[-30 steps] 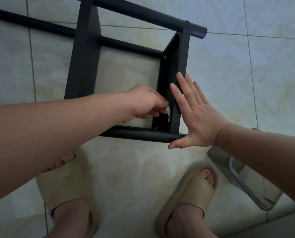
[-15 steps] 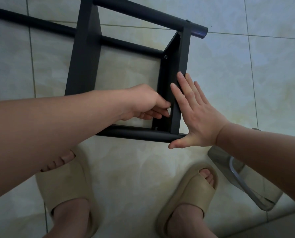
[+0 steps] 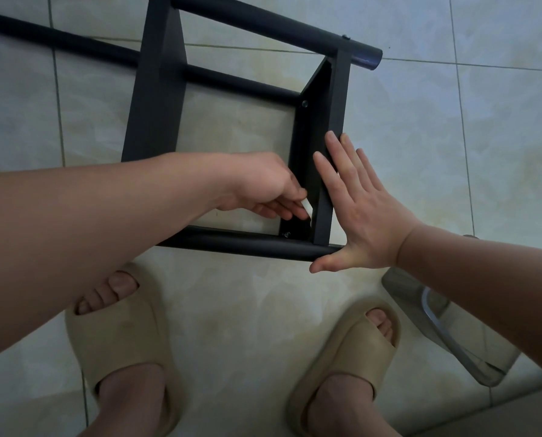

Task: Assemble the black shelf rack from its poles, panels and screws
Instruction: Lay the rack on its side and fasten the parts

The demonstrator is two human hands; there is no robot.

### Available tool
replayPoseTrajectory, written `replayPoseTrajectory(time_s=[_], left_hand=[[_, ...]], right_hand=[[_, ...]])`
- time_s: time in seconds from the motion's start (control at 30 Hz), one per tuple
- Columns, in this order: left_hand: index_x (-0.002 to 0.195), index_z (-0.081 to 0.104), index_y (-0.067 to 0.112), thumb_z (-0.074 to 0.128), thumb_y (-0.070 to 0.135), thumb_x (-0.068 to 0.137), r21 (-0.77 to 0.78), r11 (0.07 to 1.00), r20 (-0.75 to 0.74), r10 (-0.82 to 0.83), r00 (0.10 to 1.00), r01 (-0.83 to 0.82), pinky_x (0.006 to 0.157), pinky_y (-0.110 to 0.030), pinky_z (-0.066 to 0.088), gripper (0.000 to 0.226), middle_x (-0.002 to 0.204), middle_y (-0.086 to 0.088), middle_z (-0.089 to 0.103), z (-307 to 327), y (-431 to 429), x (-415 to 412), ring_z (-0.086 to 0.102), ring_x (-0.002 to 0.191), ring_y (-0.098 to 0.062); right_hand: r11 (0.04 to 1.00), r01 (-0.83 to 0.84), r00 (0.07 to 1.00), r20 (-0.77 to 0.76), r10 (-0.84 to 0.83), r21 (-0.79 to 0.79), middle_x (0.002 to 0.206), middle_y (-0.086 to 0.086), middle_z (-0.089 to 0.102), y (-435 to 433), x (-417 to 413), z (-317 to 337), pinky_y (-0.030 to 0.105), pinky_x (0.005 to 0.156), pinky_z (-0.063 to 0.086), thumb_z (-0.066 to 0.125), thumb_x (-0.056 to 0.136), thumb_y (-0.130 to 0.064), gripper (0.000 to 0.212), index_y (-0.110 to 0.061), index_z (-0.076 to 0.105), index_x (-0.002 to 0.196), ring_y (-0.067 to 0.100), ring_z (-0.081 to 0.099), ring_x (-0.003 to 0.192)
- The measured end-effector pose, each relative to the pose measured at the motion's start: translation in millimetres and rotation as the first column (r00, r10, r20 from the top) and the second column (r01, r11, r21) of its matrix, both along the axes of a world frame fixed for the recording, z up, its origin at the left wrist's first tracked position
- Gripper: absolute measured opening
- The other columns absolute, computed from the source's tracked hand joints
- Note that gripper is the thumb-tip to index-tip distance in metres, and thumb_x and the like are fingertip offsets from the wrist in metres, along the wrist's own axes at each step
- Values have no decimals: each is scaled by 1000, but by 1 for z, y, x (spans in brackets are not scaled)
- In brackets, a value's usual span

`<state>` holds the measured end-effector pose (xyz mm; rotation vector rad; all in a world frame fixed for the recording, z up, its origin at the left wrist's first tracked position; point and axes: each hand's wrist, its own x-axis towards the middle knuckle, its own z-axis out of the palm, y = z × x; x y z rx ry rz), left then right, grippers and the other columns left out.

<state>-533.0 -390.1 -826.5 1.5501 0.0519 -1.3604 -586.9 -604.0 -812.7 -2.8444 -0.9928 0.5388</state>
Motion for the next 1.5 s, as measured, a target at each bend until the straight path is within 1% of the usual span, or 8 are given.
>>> replayPoseTrajectory(time_s=[0.33, 0.57, 0.8, 1.0, 1.2, 1.4, 1.43, 1.5], left_hand=[[88, 62, 18, 55, 19, 102, -24, 996, 41, -81, 996, 82, 77, -27, 50, 16, 87, 2, 79, -2, 7, 3, 69, 73, -4], [89, 65, 18, 54, 16, 102, -25, 986, 65, -163, 985, 165, 82, -28, 50, 17, 92, 2, 78, 1, 14, 4, 68, 84, -7], [92, 67, 17, 55, 14, 101, -29, 969, 113, -239, 964, 244, 80, -26, 50, 16, 93, 3, 78, 0, 19, 5, 69, 86, -5], [90, 68, 19, 56, 13, 101, -15, 943, 151, -327, 933, 332, 83, -28, 49, 17, 92, 5, 77, 0, 22, 3, 68, 87, -5], [90, 69, 20, 57, 13, 100, 17, 914, 160, -402, 902, 404, 84, -28, 49, 16, 89, 7, 76, 4, 21, 4, 68, 85, -5], [90, 71, 21, 60, 16, 98, 56, 908, 141, -418, 898, 414, 80, -27, 49, 15, 92, 4, 78, 4, 22, 5, 69, 86, -5], [90, 73, 22, 61, 17, 98, 75, 909, 159, -417, 895, 410, 79, -26, 49, 14, 91, 5, 78, 4, 23, 5, 69, 86, -5], [88, 74, 26, 65, 20, 95, 144, 907, 265, -420, 868, 395, 74, -23, 48, 13, 87, 10, 77, 4, 24, 8, 68, 84, -3]], right_hand=[[1000, 1, 1000, -3, -1, 0, 167, 23, -10, 1, -1, 1, 61, 125, 6, 34, 70, -100, 138, -3, -1, 161, 41, -12, 155], [1000, 1, 1000, 5, -1, 8, 167, 23, -9, 0, 0, 0, 63, 124, 8, 34, 71, -100, 137, -2, 0, 160, 42, -10, 155], [1000, 0, 1000, 1, 0, -1, 167, 23, -10, 0, 0, 1, 62, 124, 8, 35, 70, -100, 138, -2, -1, 161, 42, -10, 155], [1000, -2, 1000, 2, 2, -1, 167, 22, -11, 1, 0, 1, 62, 124, 8, 33, 71, -100, 137, -3, -2, 160, 42, -11, 155], [1000, -4, 1000, 9, 4, 4, 167, 23, -10, 0, 0, -1, 62, 124, 8, 34, 71, -100, 137, -3, -2, 161, 41, -11, 155], [1000, -4, 1000, 11, 4, 6, 167, 23, -9, 0, 0, -1, 62, 124, 8, 34, 71, -100, 137, -4, -2, 160, 42, -10, 155], [1000, -4, 1000, 11, 3, 8, 167, 23, -9, 0, 0, -1, 62, 124, 8, 34, 71, -100, 137, -4, -2, 160, 42, -10, 155], [1000, -3, 1000, 12, 3, 9, 167, 23, -9, 0, 0, -1, 62, 124, 8, 35, 70, -100, 137, -3, -2, 161, 41, -11, 155]])
